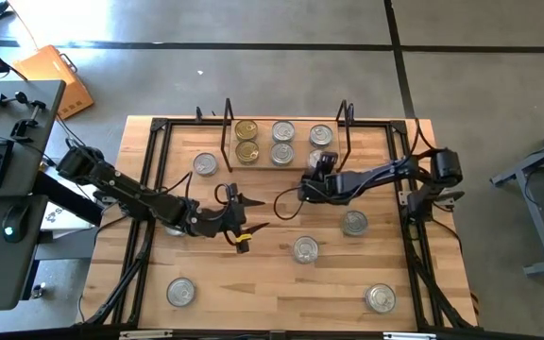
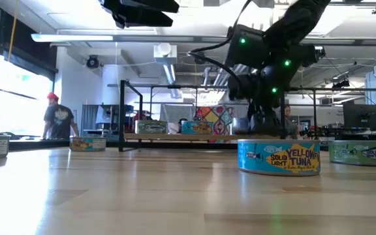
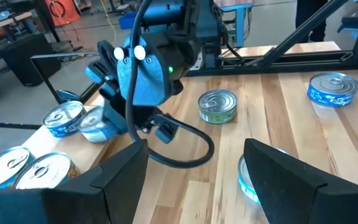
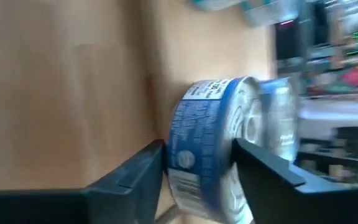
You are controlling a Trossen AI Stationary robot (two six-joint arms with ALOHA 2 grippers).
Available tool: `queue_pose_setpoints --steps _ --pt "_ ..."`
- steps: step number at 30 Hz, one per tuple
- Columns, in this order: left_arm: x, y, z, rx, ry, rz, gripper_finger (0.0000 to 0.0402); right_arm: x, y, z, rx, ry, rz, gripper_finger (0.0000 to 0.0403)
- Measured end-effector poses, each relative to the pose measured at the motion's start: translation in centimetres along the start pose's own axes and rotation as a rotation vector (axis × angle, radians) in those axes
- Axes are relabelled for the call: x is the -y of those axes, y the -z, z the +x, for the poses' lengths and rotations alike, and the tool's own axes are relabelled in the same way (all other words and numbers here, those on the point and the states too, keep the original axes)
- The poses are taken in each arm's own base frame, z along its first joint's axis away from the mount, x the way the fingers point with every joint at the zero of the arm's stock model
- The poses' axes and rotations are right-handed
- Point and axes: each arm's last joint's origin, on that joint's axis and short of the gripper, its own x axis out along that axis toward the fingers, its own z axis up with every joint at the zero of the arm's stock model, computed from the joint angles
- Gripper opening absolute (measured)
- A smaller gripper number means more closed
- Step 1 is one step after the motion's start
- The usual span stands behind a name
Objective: Stack canned seafood by type on shelf
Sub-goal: Put the blue tuna can aligned with the other blue tuna can on the shelf
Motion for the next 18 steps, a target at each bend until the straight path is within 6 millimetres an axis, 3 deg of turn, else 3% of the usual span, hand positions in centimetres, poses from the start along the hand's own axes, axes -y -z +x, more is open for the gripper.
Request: queue_pose_setpoints --steps 6,18 --pt "0.0 0.0 0.0 0.0 0.0 -0.003 0.0259 0.7 -0.1 -0.3 -0.06 -0.056 0.041 0.0244" --pt "0.0 0.0 0.0 -0.001 0.0 -0.003 0.0259 2.8 -0.3 0.2 -0.15 -0.017 0.194 0.0249"
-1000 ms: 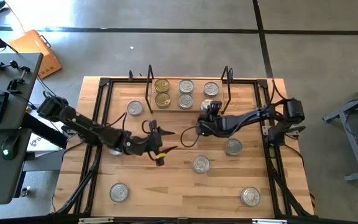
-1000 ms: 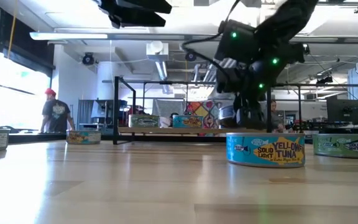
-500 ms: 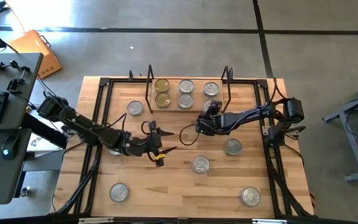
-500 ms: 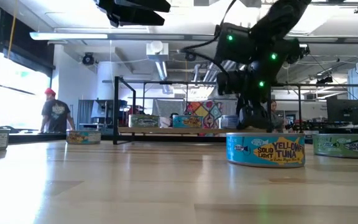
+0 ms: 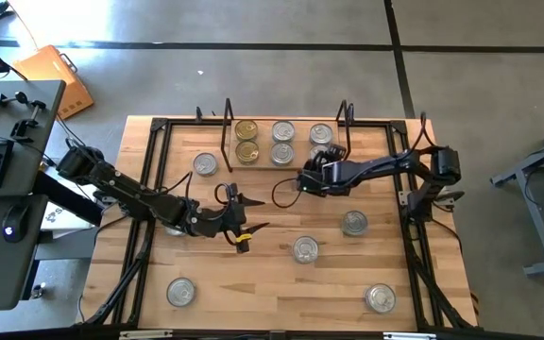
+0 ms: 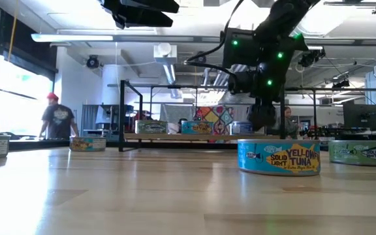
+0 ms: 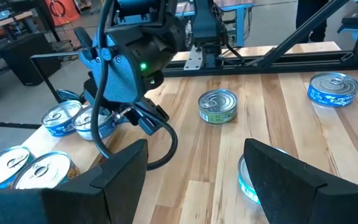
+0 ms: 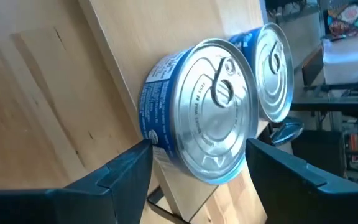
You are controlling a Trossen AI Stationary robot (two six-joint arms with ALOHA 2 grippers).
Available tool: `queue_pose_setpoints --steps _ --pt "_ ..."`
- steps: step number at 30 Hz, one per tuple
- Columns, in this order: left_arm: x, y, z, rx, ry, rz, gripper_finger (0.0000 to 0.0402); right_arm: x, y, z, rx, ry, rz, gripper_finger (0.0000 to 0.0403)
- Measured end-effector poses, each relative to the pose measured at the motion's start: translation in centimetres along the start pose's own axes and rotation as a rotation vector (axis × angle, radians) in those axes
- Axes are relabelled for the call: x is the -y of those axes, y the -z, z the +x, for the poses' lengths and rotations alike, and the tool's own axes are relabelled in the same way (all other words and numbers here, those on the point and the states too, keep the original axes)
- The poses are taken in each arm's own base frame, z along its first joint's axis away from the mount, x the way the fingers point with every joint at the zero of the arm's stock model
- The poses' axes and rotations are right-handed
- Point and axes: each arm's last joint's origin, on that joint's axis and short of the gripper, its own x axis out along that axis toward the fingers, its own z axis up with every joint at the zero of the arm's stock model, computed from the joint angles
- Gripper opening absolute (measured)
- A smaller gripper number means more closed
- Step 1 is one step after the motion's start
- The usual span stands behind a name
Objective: Stack canned seafood by type on shelf
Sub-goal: Put the blue tuna can aligned with the other blue tuna can on the shelf, then stack the green tuna can on top of the other green tuna can on the shelf
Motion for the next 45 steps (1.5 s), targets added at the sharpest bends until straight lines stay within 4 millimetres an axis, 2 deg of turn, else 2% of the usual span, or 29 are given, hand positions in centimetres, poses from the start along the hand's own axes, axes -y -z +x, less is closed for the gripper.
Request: queue_pose_setpoints --steps 8,12,16,22,28,32,35,38,45 --pt "0.0 0.0 0.0 0.0 0.001 -0.002 0.0259 0.4 -0.7 -1.6 -0.011 -0.009 -0.017 0.025" --pt "0.0 0.1 0.0 -0.011 0.001 -0.017 0.0259 -0.1 -0.9 -2.4 0.012 -0.018 -0.034 0.025" --pt "0.0 0.5 0.0 -0.041 -0.002 -0.021 0.0259 -1.7 -0.7 -4.0 0.061 -0.061 -0.073 0.0245" --pt "0.0 0.6 0.0 -0.049 -0.002 -0.015 0.0259 -5.9 0.1 -8.8 0.248 -0.151 -0.108 0.0228" --pt "0.1 0.7 0.1 -0.05 -0.002 -0.013 0.0259 -9.9 3.3 -13.2 0.34 -0.318 -0.335 0.0217" --pt "0.4 0.9 0.5 -0.047 -0.013 -0.018 0.0259 -11.4 5.9 -15.3 0.373 -0.384 -0.36 0.0209" --pt "0.9 1.4 1.2 -0.04 -0.016 -0.015 0.0259 -11.0 8.0 -16.7 0.403 -0.432 -0.299 0.0202" --pt "1.5 2.0 2.1 -0.032 -0.015 -0.002 0.0259 -9.8 10.5 -17.6 0.442 -0.484 -0.206 0.0193" --pt "2.8 3.6 4.6 0.008 0.051 0.004 0.0259 -6.6 15.9 -18.0 0.539 -0.671 0.037 0.0183"
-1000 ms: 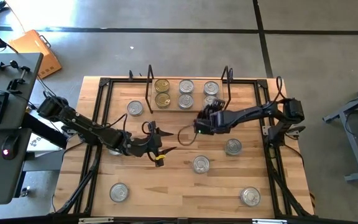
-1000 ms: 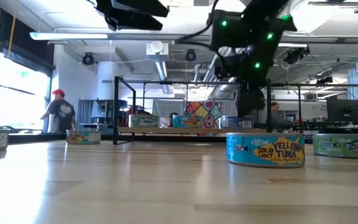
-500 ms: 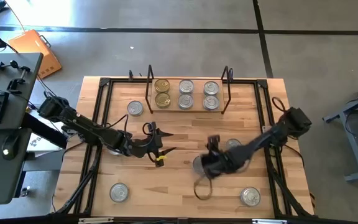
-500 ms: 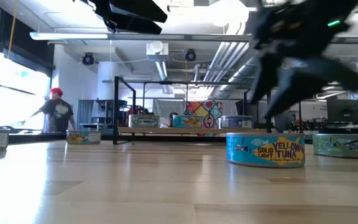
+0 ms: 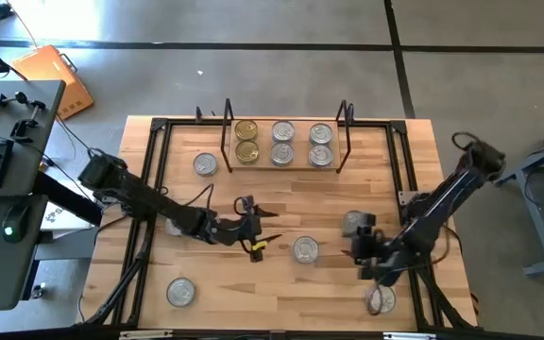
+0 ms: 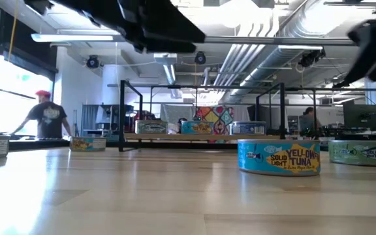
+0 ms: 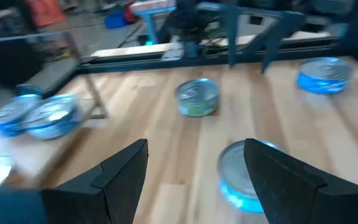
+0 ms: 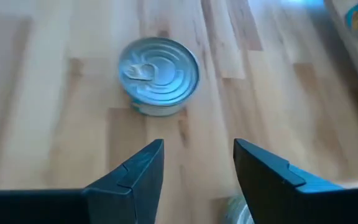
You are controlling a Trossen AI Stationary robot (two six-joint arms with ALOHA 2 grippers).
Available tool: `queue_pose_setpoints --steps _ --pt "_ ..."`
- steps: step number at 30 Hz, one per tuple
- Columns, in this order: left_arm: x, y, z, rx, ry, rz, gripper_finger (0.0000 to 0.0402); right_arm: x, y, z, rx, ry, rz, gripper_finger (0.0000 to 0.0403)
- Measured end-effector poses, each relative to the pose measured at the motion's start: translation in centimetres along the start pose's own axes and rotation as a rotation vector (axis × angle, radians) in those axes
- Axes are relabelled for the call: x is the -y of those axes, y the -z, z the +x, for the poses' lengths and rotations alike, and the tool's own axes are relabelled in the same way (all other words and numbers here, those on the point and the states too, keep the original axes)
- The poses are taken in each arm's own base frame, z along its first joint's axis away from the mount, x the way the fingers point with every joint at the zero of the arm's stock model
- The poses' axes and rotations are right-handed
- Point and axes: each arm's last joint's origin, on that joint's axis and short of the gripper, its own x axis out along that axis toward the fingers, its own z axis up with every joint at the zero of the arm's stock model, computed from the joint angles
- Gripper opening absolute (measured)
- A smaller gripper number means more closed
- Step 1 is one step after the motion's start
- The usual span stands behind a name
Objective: Stack canned seafood by type on shelf
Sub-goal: Stack the green tuna can on top of the other green tuna can on the shelf
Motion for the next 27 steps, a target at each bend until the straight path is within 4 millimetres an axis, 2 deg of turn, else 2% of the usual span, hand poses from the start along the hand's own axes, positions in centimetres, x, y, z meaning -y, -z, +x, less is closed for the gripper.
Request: queue_pose_setpoints --steps 3,7,10,14,21,27 --pt "0.1 0.5 1.3 0.034 0.085 -0.03 0.0259 0.6 1.5 -0.8 0.047 -0.069 0.104 0.0183" --pt "0.3 1.7 3.0 0.081 0.174 -0.012 0.0259 1.1 2.9 -0.8 0.049 -0.144 0.218 0.0183" --pt "0.5 2.6 3.9 0.11 0.201 0.035 0.0259 0.8 2.9 -0.5 0.05 -0.224 0.293 0.0183" --pt "1.1 3.6 4.4 0.109 0.203 0.195 0.0259 0.3 2.9 0.4 0.152 -0.254 0.328 0.0183" --pt "4.1 3.6 2.5 0.155 0.25 0.504 0.0259 -0.6 2.8 2.1 0.283 -0.255 0.262 0.0183" --pt "6.3 3.3 0.5 0.181 0.093 0.638 0.0259 -1.2 2.4 3.0 0.299 -0.221 0.176 0.0203"
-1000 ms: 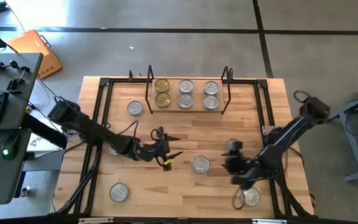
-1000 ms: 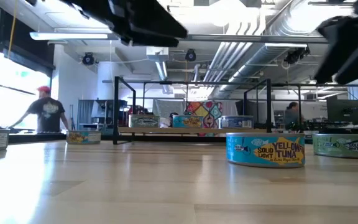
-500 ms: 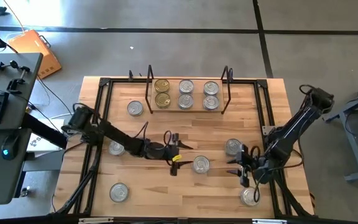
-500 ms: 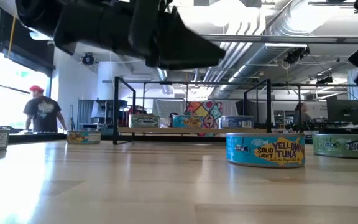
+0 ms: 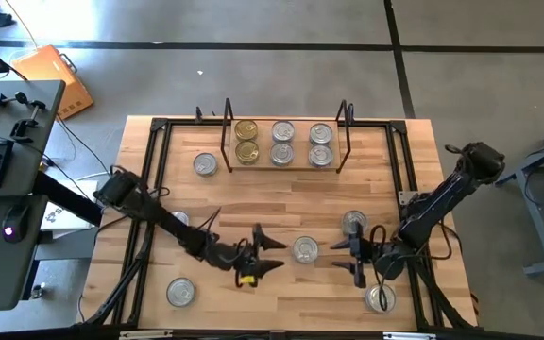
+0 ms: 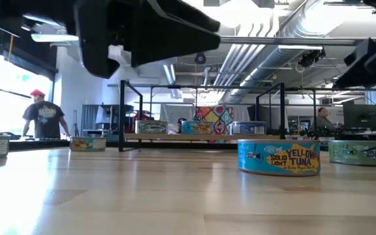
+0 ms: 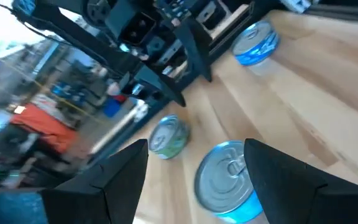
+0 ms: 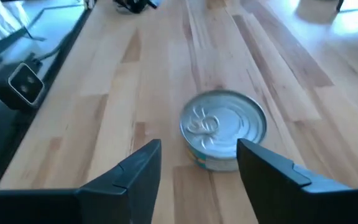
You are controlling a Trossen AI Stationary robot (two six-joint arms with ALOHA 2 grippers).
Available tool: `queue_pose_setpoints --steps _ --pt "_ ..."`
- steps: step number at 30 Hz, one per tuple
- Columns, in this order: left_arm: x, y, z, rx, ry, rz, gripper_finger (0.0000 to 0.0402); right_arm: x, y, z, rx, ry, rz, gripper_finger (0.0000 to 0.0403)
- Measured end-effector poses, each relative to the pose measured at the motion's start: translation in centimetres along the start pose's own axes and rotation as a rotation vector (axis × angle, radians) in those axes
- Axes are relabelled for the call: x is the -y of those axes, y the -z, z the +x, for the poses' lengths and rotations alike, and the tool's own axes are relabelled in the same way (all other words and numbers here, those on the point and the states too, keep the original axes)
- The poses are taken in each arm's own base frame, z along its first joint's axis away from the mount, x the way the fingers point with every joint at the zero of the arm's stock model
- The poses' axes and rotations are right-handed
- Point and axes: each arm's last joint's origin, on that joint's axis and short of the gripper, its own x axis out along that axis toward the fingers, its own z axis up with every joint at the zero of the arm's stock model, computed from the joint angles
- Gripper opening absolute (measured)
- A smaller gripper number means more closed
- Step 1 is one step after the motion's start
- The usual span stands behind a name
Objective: Stack canned seafood by type on shelf
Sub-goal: Stack the green tuna can on top of the other green tuna can on the shelf
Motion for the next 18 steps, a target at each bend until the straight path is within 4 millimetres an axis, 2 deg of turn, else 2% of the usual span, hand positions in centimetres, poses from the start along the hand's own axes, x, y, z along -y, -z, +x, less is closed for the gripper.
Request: queue_pose_setpoints --steps 4,9,13,18 --pt "0.3 -0.5 -0.4 0.007 -0.025 0.012 0.0259 -0.4 -0.9 -0.2 -0.001 -0.007 -0.037 0.0236" --pt "-0.4 0.1 0.3 0.033 0.018 -0.094 0.0259 -0.9 -2.1 -0.9 -0.09 -0.029 -0.104 0.0261" --pt "-1.2 0.7 1.0 0.054 0.065 -0.256 0.0259 -0.8 -3.1 -1.8 -0.244 0.052 -0.086 0.0261" --pt "-2.8 2.1 2.2 0.061 0.147 -0.518 0.0259 0.4 -3.6 -3.4 -0.414 0.24 -0.051 0.0261"
